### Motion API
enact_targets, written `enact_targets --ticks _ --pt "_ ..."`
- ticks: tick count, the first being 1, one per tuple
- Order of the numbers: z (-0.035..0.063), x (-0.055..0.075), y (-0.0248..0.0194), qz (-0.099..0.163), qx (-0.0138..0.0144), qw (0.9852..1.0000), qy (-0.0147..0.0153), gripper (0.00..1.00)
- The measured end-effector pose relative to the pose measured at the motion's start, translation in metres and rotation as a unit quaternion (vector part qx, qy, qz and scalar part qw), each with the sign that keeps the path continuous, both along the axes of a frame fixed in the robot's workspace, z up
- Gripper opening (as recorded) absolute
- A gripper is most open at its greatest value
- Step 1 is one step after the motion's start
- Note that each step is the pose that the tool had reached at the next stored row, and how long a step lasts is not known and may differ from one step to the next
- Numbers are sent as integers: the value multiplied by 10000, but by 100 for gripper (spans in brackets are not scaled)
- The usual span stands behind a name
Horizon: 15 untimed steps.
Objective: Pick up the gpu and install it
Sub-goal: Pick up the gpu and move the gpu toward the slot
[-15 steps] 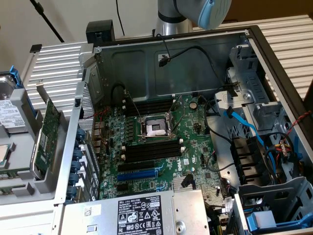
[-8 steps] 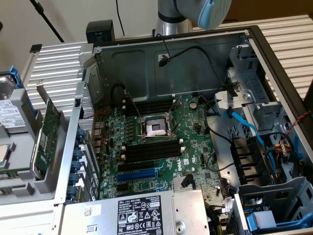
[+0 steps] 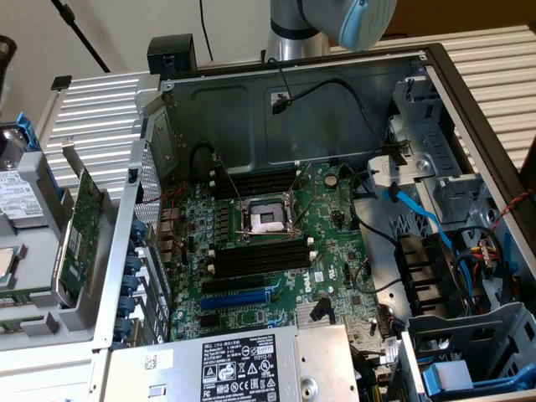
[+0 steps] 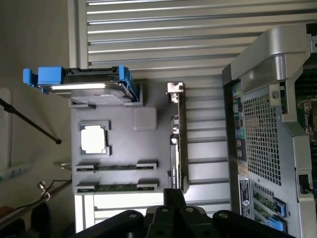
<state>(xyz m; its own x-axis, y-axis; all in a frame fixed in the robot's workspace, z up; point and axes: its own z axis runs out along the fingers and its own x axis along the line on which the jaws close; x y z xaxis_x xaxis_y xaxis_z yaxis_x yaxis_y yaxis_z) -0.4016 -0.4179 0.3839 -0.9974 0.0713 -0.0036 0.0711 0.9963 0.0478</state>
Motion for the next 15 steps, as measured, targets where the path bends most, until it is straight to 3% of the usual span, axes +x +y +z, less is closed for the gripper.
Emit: enact_targets --ticks 5,11,15 --pt "-102 20 25 0 3 10000 0 11" --pt "-266 60 25 -1 46 10000 0 11" --pt "-389 82 24 -1 53 10000 0 11"
